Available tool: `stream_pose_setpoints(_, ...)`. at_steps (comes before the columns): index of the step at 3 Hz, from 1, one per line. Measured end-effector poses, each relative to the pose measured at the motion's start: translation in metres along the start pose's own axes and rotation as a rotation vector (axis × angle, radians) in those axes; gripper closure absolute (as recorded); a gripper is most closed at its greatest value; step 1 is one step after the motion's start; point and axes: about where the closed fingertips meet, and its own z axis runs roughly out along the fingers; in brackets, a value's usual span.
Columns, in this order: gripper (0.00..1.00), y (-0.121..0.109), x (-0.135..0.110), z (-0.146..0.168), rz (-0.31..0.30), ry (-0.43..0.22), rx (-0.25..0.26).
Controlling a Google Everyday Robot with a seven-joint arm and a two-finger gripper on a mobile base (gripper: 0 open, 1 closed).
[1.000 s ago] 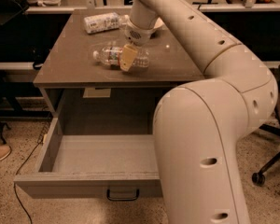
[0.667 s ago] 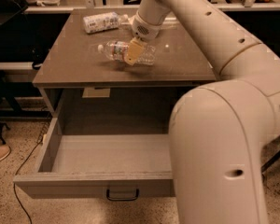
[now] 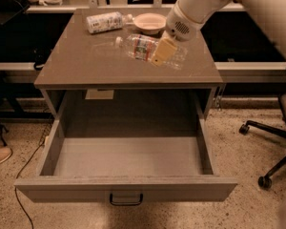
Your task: Place water bottle into top drawer
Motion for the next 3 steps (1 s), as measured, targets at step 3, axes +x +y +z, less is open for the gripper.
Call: stream_pose_setpoints(3, 1.00, 0.060, 0.068, -0.001, 0.080, 0.078, -0.063)
